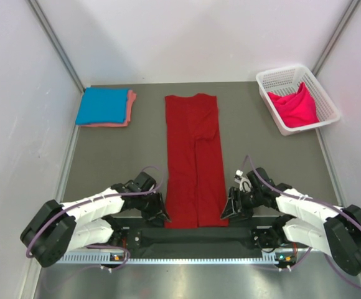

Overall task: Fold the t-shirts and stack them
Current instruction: Fold the tshirt

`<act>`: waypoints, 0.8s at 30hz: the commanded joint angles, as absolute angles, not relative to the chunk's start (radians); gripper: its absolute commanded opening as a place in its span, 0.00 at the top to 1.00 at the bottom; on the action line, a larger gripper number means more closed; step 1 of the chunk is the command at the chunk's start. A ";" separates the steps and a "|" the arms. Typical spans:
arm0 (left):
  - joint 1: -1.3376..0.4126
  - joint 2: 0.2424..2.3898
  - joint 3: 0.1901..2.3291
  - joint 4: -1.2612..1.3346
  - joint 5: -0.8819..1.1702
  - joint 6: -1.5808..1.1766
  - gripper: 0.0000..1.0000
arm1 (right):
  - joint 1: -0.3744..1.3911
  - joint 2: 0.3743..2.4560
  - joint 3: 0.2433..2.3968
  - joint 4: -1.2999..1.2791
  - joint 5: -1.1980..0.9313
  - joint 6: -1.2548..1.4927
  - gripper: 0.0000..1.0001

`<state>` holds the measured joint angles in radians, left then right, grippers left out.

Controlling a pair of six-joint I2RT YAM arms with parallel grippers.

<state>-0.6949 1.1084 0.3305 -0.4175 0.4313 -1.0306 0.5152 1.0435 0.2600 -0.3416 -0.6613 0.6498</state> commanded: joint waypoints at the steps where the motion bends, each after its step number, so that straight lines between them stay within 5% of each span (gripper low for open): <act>1: -0.699 1.091 0.314 -0.370 0.456 -1.054 0.54 | 0.523 1.068 0.229 -0.210 -0.592 0.661 0.43; 14: -0.712 1.052 0.255 -0.276 0.483 -1.132 0.63 | 0.525 1.066 0.141 -0.112 -0.627 0.706 0.51; 17: -0.715 1.037 0.256 -0.278 0.489 -1.140 0.71 | 0.526 1.071 0.126 -0.065 -0.658 0.721 0.59; 22: -0.718 0.979 0.270 -0.287 0.514 -1.161 0.90 | 0.526 1.013 0.150 -0.089 -0.690 0.741 1.00; 24: -0.718 0.942 0.294 -0.328 0.509 -1.167 0.94 | 0.526 0.948 0.198 -0.149 -0.669 0.745 1.00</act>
<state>-0.7143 0.9943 0.2638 -0.3195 0.4870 -1.1488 0.5198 1.0248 0.1349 -0.1394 -0.6987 0.7395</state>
